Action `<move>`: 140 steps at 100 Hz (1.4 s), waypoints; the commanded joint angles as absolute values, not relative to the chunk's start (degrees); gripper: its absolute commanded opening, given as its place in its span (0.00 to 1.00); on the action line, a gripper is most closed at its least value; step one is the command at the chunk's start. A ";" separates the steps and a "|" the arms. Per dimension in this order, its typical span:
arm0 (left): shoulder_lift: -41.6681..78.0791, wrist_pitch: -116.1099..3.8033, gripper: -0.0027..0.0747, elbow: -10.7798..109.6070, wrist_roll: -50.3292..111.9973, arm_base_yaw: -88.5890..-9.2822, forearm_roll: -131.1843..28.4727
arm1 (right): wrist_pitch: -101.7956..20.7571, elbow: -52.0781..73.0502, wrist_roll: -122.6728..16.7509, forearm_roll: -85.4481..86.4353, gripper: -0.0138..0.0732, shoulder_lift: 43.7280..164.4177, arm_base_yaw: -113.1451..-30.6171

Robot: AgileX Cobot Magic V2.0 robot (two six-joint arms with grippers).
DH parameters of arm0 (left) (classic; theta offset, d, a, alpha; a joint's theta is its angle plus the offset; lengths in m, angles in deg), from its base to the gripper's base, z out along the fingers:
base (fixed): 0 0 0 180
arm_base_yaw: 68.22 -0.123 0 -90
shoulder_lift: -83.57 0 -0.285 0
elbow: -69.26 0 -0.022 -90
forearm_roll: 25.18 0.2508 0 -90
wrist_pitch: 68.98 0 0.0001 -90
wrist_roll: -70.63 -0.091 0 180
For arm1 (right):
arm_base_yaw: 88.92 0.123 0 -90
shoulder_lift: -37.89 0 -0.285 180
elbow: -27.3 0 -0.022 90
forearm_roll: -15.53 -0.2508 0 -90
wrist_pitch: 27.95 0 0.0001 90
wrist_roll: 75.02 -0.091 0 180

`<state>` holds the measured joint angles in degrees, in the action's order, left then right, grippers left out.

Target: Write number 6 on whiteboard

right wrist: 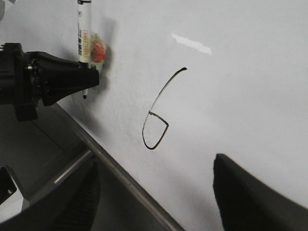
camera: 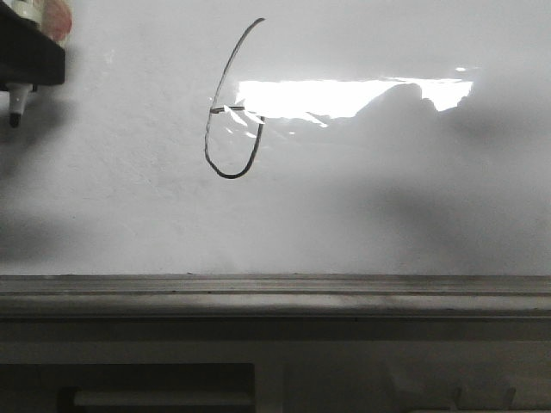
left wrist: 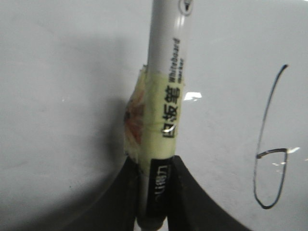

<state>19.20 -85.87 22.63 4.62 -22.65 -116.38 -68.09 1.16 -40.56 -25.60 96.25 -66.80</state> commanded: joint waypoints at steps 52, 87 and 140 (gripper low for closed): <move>14.97 -87.99 0.08 26.50 5.56 -22.47 -114.63 | -66.35 2.54 -39.82 -27.99 0.67 96.02 -67.22; 15.15 -89.93 0.46 26.50 5.56 -22.47 -114.63 | -66.45 2.54 -39.82 -27.99 0.67 96.02 -67.22; 26.34 -90.95 0.75 26.38 -8.30 -22.47 -116.42 | -66.91 2.54 -39.82 -26.58 0.66 95.90 -67.22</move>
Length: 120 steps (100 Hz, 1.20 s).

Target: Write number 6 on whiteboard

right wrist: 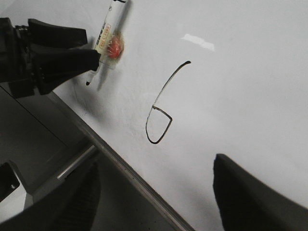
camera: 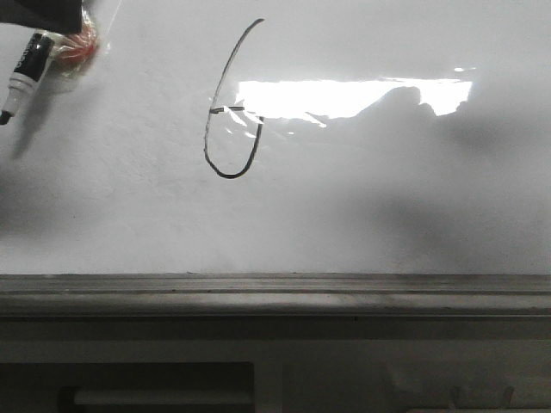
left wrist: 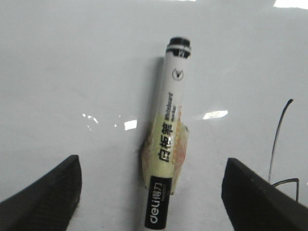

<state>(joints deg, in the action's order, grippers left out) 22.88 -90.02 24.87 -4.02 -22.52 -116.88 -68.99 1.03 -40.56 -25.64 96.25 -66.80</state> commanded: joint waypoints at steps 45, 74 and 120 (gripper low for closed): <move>52.01 -89.50 0.06 15.74 -24.30 -22.47 -121.33 | -44.67 -17.69 -37.21 -26.36 0.08 74.98 -67.22; 67.52 -86.09 0.01 5.88 -24.65 -22.47 -121.18 | -37.42 -32.97 -35.31 -26.36 0.08 55.80 -67.22; 72.45 -86.33 0.01 4.08 -24.65 -22.47 -122.94 | -35.54 -37.30 -35.31 -26.36 0.08 52.27 -67.22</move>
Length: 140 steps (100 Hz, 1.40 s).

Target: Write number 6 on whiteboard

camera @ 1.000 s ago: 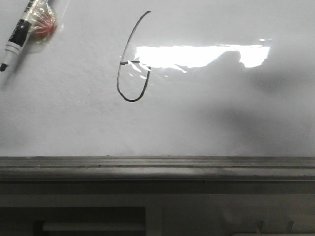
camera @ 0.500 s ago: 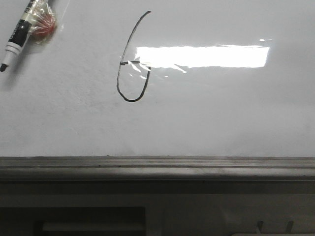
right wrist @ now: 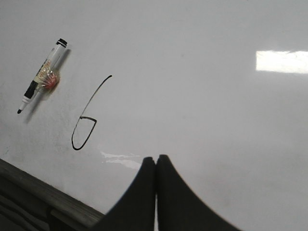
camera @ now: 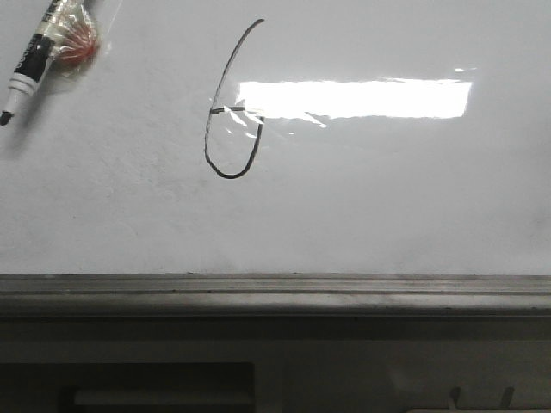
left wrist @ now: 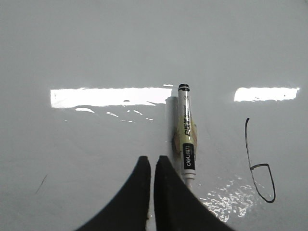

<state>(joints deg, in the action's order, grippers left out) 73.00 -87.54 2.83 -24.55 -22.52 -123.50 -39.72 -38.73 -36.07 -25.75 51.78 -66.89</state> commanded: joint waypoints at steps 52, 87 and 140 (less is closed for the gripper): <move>72.45 -86.33 0.01 3.99 -24.65 -22.47 -122.94 | -35.54 -37.30 -35.31 -26.36 0.08 52.27 -67.22; 71.34 -87.69 0.01 0.90 -8.46 -25.93 -100.31 | -35.54 -37.30 -35.31 -26.36 0.08 52.27 -67.22; 73.38 -67.39 0.01 -4.10 57.95 -62.49 -36.51 | -35.54 -37.30 -35.31 -26.36 0.08 52.27 -67.22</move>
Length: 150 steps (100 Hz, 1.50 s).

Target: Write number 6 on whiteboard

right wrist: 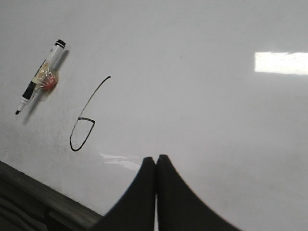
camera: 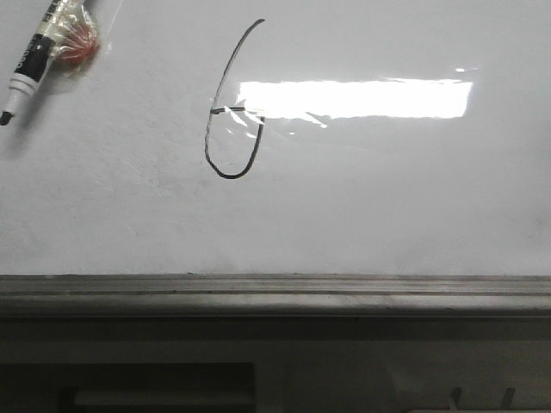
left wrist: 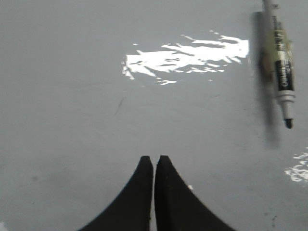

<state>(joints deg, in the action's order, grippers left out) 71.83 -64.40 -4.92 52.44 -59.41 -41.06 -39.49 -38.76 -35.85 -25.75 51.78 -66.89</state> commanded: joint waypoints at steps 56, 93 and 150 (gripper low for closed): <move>77.85 -71.03 0.01 -10.31 64.24 -68.04 -29.35 | -35.54 -37.30 -35.31 -26.36 0.08 52.27 -67.22; 77.85 -69.79 0.01 -10.20 64.24 -68.15 -30.34 | -35.54 -37.30 -35.31 -26.36 0.08 52.27 -67.22; 77.85 -69.79 0.01 -10.20 64.24 -68.15 -30.34 | -35.54 -37.30 -35.31 -26.36 0.08 52.27 -67.22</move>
